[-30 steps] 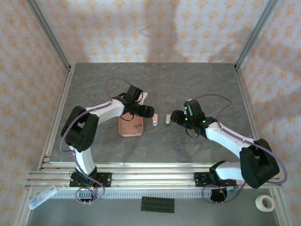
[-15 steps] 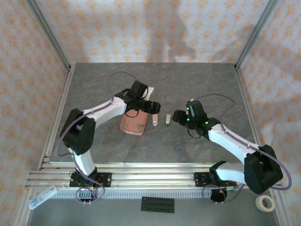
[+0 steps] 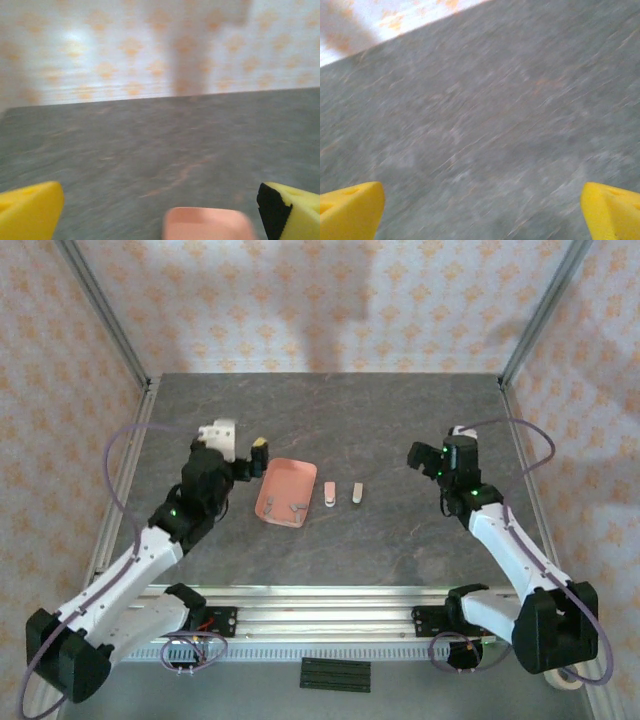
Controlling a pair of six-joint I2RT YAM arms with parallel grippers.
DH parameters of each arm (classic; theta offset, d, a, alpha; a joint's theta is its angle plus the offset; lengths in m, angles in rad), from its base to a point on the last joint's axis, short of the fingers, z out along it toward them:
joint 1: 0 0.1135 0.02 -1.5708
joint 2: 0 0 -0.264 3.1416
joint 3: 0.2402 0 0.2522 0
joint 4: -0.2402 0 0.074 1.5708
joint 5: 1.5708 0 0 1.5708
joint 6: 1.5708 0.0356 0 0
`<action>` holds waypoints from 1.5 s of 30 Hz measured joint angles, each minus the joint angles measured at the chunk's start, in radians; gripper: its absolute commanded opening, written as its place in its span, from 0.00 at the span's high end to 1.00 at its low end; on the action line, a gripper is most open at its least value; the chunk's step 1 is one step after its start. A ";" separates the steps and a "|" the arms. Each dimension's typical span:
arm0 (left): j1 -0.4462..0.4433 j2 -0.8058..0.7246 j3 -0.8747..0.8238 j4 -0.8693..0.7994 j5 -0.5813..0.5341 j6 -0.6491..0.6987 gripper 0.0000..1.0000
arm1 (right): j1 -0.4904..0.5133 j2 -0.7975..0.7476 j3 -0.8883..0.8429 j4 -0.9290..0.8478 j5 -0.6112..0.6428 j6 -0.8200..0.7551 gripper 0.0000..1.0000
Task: Load the staples into the stapler
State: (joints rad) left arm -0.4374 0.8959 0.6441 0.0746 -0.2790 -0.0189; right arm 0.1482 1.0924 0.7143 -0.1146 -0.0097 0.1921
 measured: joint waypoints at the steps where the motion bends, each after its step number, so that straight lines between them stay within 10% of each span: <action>1: 0.009 -0.016 -0.073 0.064 -0.050 0.028 0.00 | -0.025 0.000 -0.016 0.029 0.007 -0.011 0.00; 9: 0.085 0.100 -0.373 0.457 -0.249 0.150 0.00 | -0.180 0.040 -0.215 0.272 0.064 -0.039 0.00; 18: 0.237 0.624 -0.413 0.937 -0.139 0.128 0.00 | -0.204 0.269 -0.287 0.606 0.078 -0.090 0.01; 23: 0.399 0.653 -0.306 0.872 -0.010 0.048 0.00 | -0.203 0.388 -0.335 0.809 -0.008 -0.139 0.01; 45: 0.405 0.634 -0.278 0.822 0.167 0.019 0.00 | -0.157 0.442 -0.309 0.864 -0.047 -0.217 0.01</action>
State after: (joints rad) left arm -0.0326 1.5303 0.3664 0.8970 -0.1116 0.0002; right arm -0.0090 1.5341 0.4057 0.7498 -0.0570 -0.0250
